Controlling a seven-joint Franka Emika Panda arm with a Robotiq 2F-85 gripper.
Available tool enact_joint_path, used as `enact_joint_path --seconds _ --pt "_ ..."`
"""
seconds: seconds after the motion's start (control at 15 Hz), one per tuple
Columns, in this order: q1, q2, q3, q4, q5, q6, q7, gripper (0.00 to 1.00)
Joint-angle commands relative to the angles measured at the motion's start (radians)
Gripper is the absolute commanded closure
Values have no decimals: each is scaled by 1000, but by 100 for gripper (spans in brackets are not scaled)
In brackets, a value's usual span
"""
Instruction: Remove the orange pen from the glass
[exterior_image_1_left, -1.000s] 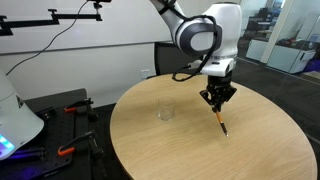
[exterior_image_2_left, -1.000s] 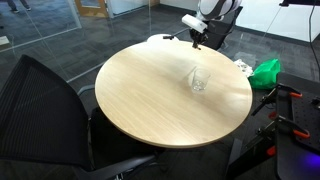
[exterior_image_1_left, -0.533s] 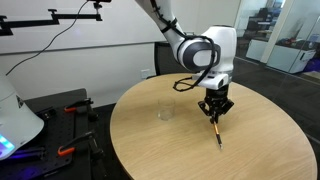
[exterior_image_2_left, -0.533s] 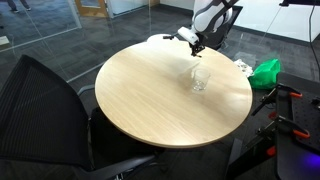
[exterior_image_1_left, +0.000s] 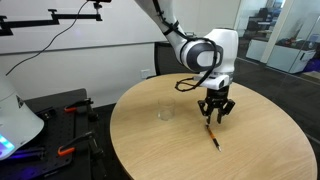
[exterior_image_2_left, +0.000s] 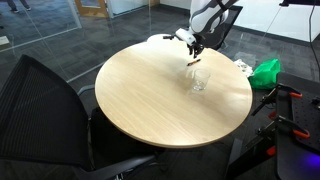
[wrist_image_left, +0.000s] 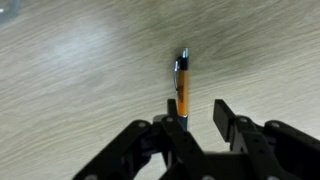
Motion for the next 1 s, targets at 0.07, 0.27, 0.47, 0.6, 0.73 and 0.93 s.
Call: enact_joint_path --seconds 0.07,0.27,0.47,0.6,0.73,0.93 --pt "11 -87 -5 -61 -30 -15 27 16" --pt "27 -233 -9 -204 -38 46 2 0" --pt "20 -379 3 -328 -62 90 -38 0" --pt "18 -487 7 -418 -80 110 -59 0" --pt "17 -595 10 -503 -103 114 -76 0" --pt "-13 -555 29 -440 -111 79 -56 0"
